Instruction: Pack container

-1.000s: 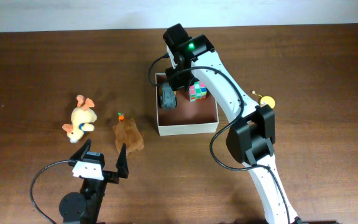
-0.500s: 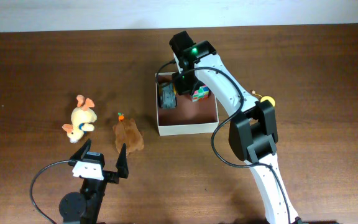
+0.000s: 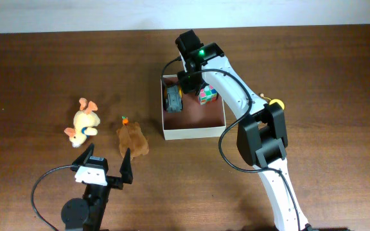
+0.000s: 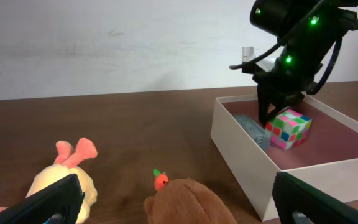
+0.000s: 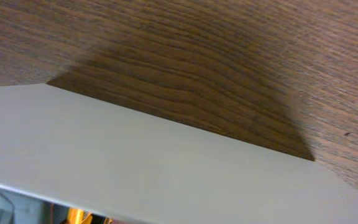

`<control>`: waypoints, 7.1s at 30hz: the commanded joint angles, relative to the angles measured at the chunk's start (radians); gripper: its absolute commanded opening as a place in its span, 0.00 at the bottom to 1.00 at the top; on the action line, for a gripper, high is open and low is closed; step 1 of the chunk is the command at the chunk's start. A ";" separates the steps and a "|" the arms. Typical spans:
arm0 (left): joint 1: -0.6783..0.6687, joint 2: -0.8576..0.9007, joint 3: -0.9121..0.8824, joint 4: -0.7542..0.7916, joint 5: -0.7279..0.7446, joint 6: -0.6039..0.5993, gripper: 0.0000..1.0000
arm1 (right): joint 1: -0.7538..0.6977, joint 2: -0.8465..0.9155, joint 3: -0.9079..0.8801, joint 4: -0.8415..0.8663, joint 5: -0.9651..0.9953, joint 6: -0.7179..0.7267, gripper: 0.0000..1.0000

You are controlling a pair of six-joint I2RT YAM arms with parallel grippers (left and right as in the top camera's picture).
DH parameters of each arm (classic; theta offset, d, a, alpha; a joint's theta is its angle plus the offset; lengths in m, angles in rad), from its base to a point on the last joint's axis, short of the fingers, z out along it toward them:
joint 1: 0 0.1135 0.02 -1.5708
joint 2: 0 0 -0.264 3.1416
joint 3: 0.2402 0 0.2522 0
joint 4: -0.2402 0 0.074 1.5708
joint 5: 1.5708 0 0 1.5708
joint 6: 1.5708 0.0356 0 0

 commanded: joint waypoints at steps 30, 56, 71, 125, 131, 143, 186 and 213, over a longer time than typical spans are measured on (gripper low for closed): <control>0.003 -0.007 -0.008 0.002 0.010 0.012 0.99 | 0.035 -0.057 0.126 -0.119 0.046 -0.006 0.05; 0.003 -0.008 -0.008 0.002 0.010 0.012 0.99 | -0.341 -0.158 0.608 -0.611 -0.075 0.046 0.99; 0.003 -0.008 -0.008 0.002 0.010 0.012 0.99 | -0.544 -0.327 -0.029 -0.602 -0.131 0.136 0.99; 0.003 -0.008 -0.008 0.002 0.010 0.012 0.99 | -0.451 -0.325 -0.898 0.189 0.031 0.460 0.50; 0.003 -0.007 -0.008 0.002 0.010 0.012 0.99 | -0.451 -0.325 -0.904 0.225 0.026 0.356 0.47; 0.003 -0.007 -0.008 0.002 0.010 0.012 0.99 | -0.451 -0.325 -0.904 0.296 -0.115 0.413 0.36; 0.003 -0.007 -0.008 0.002 0.010 0.012 0.99 | -0.451 -0.325 -0.904 0.122 -0.085 0.262 0.40; 0.003 -0.007 -0.008 0.002 0.010 0.012 0.99 | -0.406 -0.325 -0.904 0.243 -0.180 0.224 0.31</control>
